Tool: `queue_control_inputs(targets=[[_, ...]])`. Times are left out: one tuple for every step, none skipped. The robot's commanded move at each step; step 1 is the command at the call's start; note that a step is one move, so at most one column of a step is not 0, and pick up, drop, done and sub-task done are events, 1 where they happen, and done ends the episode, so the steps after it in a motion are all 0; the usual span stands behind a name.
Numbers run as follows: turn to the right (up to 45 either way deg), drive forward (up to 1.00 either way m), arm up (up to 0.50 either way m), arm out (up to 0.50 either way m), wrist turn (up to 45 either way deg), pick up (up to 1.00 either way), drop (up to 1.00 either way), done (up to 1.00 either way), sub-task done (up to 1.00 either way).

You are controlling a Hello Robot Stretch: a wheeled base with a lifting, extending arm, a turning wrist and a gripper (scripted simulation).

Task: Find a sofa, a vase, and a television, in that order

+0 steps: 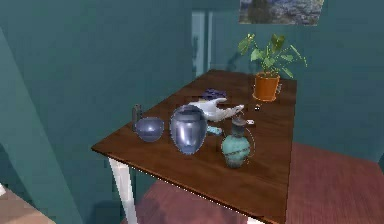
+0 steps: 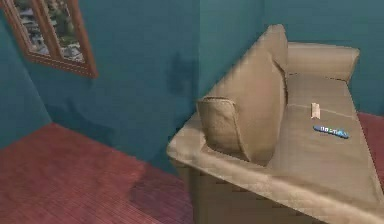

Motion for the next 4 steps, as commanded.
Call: queue_control_inputs(targets=[[-45.0, 0.00, 0.00, 0.00, 0.0, 0.00, 0.00, 0.00, 0.00], [-45.0, 0.00, 0.00, 0.00, 0.0, 0.00, 0.00, 0.00, 0.00], [-42.0, 0.00, 0.00, 0.00, 0.0, 0.00, 0.00, 0.00, 0.00], [0.0, 1.00, 0.00, 0.00, 0.0, 0.00, 0.00, 0.00, 0.00]])
